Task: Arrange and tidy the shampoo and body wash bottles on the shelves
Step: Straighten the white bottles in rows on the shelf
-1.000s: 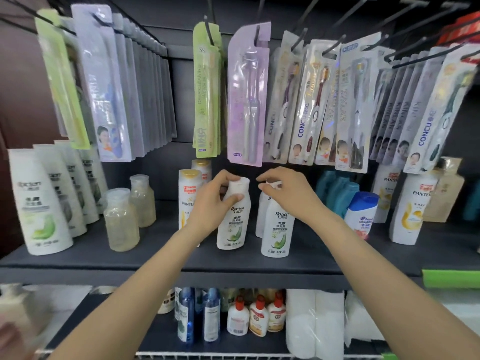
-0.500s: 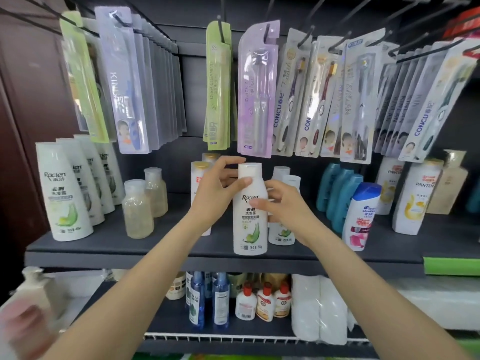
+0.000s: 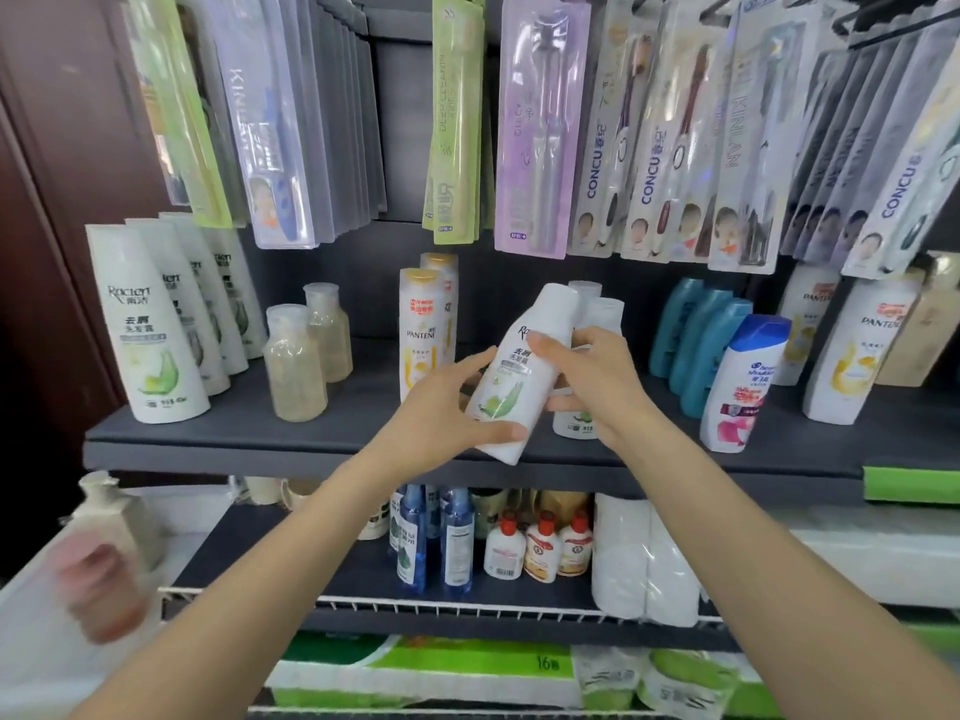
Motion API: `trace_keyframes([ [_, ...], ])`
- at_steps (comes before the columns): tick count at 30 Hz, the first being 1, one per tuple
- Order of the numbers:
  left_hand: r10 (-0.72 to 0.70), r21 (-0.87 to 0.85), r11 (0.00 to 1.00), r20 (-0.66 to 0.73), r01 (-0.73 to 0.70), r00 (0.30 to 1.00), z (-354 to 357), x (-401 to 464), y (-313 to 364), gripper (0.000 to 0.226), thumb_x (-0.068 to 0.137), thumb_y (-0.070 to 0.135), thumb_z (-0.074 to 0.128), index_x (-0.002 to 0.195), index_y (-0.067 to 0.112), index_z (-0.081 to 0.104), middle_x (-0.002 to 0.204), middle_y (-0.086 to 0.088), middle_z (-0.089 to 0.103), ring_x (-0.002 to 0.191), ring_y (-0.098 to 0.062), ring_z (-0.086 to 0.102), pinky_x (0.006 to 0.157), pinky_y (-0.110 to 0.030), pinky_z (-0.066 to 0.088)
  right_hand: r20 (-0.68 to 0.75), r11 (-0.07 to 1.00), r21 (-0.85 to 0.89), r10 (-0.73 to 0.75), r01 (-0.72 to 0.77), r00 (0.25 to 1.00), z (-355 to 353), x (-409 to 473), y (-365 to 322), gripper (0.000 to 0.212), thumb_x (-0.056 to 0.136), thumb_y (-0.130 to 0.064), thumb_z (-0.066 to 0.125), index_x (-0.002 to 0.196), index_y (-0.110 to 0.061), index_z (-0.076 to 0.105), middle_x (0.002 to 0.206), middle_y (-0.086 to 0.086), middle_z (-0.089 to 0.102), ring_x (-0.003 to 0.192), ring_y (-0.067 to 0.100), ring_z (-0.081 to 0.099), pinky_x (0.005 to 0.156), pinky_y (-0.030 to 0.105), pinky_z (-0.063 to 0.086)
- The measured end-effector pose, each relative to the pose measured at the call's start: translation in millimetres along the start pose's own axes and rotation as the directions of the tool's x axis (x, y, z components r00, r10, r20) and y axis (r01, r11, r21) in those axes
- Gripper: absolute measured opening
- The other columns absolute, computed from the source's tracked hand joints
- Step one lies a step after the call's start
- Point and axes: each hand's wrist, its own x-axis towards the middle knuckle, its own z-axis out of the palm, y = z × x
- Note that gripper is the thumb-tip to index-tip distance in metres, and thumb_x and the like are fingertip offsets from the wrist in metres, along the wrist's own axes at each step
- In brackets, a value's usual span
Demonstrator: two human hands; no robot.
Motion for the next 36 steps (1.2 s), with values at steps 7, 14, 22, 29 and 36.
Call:
trace_keyframes([
  [7, 0.006, 0.358, 0.932, -0.150, 0.049, 0.989, 6.6, -2.4, -7.6, 0.099, 0.064, 0.052, 0.077, 0.145, 0.025, 0.028, 0.122, 0.009, 0.039, 0.111, -0.007, 0.043, 0.092, -0.032, 0.044, -0.042, 0.996, 0.085, 0.024, -0.021, 0.999, 13.1, -3.5, 3.7, 0.022, 0.084, -0.024, 0.071, 0.092, -0.009, 0.056, 0.094, 0.007, 0.066, 0.082, 0.020, 0.070, 0.063, 0.037, 0.060],
  [14, 0.020, -0.051, 0.998, -0.181, -0.030, 0.983, -6.2, -8.3, -9.3, 0.052, 0.077, 0.017, 0.073, 0.122, 0.034, 0.053, 0.102, 0.022, 0.060, 0.088, 0.009, 0.056, 0.073, -0.001, 0.040, 0.367, 0.930, 0.337, 0.011, -0.144, 0.930, -7.2, -4.0, 0.4, 0.035, 0.093, -0.027, 0.055, 0.121, -0.005, 0.055, 0.113, 0.009, 0.068, 0.104, 0.019, 0.067, 0.088, 0.031, 0.055],
  [22, -0.056, -0.406, 0.912, 0.018, 0.059, 0.998, -0.6, -10.6, -10.7, 0.028, 0.092, 0.006, 0.052, 0.106, 0.029, 0.061, 0.089, 0.018, 0.072, 0.087, -0.001, 0.068, 0.066, -0.019, 0.055, 0.116, 0.999, 0.045, -0.007, 0.001, 0.993, 4.4, 0.0, -4.8, 0.034, 0.082, -0.028, 0.071, 0.109, -0.010, 0.061, 0.095, -0.001, 0.068, 0.087, 0.015, 0.068, 0.064, 0.026, 0.057],
  [29, -0.097, -0.480, 0.871, 0.039, 0.104, 0.994, -9.4, -4.3, -15.6, 0.026, 0.094, 0.015, 0.051, 0.116, 0.023, 0.060, 0.102, 0.004, 0.072, 0.093, -0.012, 0.069, 0.068, -0.028, 0.058, 0.075, 1.000, -0.012, -0.003, 0.004, 0.997, -0.2, 3.5, -5.6, 0.037, 0.081, -0.031, 0.072, 0.107, -0.006, 0.063, 0.099, 0.007, 0.070, 0.081, 0.016, 0.071, 0.057, 0.029, 0.057],
  [36, -0.003, -0.283, 0.959, -0.104, -0.027, 0.995, -3.0, 2.2, -22.6, 0.033, 0.091, 0.018, 0.057, 0.124, 0.020, 0.057, 0.103, 0.009, 0.070, 0.093, -0.001, 0.066, 0.076, -0.019, 0.053, 0.095, 0.999, -0.047, 0.033, -0.029, 0.995, 7.7, 1.7, -6.7, 0.029, 0.087, -0.030, 0.067, 0.105, -0.012, 0.054, 0.101, 0.002, 0.067, 0.090, 0.014, 0.067, 0.069, 0.034, 0.060],
])
